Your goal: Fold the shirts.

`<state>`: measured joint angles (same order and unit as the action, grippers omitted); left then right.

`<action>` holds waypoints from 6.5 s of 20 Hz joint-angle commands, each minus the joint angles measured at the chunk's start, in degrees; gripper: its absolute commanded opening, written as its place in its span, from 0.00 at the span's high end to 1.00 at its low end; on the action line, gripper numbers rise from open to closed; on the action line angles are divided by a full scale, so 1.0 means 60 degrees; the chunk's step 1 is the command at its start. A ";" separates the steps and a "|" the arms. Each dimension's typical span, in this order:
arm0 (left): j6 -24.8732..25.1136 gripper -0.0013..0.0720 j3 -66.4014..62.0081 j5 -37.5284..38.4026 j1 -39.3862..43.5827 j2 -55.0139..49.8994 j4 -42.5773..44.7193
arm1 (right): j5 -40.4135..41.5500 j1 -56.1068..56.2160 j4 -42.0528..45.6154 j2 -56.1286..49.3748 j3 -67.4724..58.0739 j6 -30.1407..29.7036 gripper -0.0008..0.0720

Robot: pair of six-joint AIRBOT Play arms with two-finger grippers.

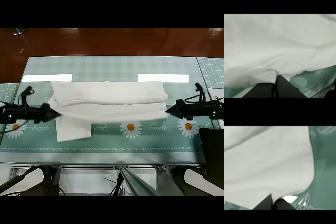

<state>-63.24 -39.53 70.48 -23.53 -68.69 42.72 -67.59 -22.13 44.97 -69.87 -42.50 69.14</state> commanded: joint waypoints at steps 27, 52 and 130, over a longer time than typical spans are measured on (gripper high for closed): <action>-0.1497 0.03 -0.6998 0.1625 -0.1209 -0.4003 0.1198 | -0.0845 -0.0867 0.0612 -0.4156 -0.5450 0.1035 0.14; 0.2718 0.95 -0.1909 -0.1461 0.2845 -0.0470 -0.4033 | -0.1100 0.1355 0.1370 -0.3198 -0.4889 0.1300 0.97; -0.1100 0.95 0.0925 -0.1923 0.1843 0.6149 -0.0619 | 0.5785 0.6258 -0.2976 0.0645 0.2652 0.3242 0.14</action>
<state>-69.87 -33.98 58.94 -12.45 -31.81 38.98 -31.90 15.44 34.39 -56.90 -21.76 96.42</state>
